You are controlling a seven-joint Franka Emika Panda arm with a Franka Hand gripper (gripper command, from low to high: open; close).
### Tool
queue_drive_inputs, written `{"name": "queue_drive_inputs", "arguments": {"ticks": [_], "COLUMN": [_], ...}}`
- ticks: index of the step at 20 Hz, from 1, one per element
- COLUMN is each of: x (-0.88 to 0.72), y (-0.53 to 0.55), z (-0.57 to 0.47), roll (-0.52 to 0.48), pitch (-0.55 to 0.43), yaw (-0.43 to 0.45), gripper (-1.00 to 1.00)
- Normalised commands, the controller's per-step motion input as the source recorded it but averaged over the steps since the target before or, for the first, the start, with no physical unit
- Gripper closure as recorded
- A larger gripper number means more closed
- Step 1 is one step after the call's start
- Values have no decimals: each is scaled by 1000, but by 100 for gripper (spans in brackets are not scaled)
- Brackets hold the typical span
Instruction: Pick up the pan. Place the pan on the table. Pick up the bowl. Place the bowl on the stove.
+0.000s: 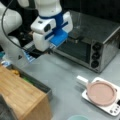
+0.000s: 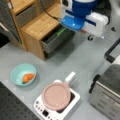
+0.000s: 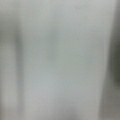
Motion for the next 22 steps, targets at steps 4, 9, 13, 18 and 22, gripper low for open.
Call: {"name": "queue_drive_inputs", "arguments": {"ticks": [4, 9, 13, 18, 22], "x": [523, 422, 347, 328, 323], "y": [-44, -46, 41, 159, 164], "z": [82, 124, 53, 17, -5], "roll": [121, 104, 81, 71, 89], "pitch": [148, 167, 175, 214, 197], "yaw": [44, 28, 11, -14, -37], "gripper": [-100, -100, -100, -100, -100]}}
